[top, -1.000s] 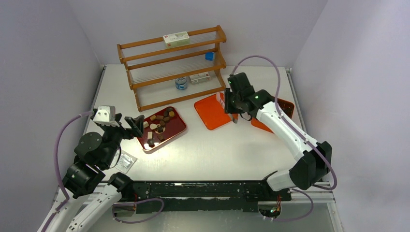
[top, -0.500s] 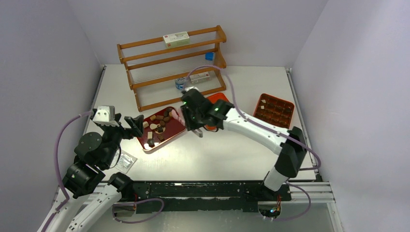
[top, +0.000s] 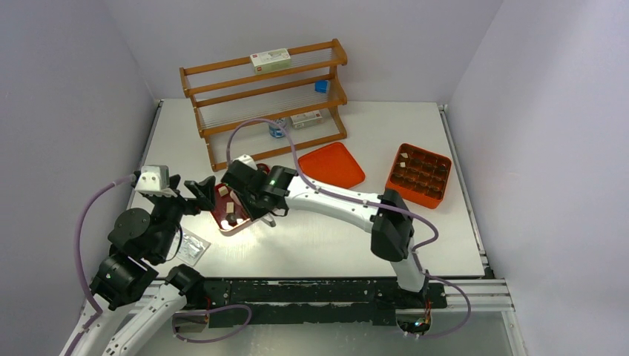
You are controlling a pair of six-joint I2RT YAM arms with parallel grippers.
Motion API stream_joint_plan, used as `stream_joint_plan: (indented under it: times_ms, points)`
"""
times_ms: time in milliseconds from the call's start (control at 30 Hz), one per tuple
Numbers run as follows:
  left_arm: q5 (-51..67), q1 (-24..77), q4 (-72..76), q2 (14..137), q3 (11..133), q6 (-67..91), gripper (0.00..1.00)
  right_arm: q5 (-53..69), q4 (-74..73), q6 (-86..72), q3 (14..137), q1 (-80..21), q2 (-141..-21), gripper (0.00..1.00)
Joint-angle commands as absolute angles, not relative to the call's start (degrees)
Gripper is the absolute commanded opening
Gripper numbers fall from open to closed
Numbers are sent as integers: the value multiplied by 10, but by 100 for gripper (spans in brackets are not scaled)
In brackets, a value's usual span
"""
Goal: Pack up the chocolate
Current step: Pick up the fake chocolate from the plate.
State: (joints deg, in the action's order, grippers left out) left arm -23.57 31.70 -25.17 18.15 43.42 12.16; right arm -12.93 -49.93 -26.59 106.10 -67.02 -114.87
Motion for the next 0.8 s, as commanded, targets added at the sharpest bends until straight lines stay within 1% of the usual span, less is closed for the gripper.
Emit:
stream_joint_plan:
  times_ms: [0, 333, 767]
  points:
    - [-255, 317, -250, 174, 447, 115, 97, -159, -548, -261, 1108, -683, -1176, 37]
    - [-289, 317, -259, 165, 451, 122, 98, -162, -574, -254, 1134, -691, -1216, 38]
    - [-287, 317, -257, 167, 449, 122, 98, -153, -574, -246, 1136, -696, -1229, 38]
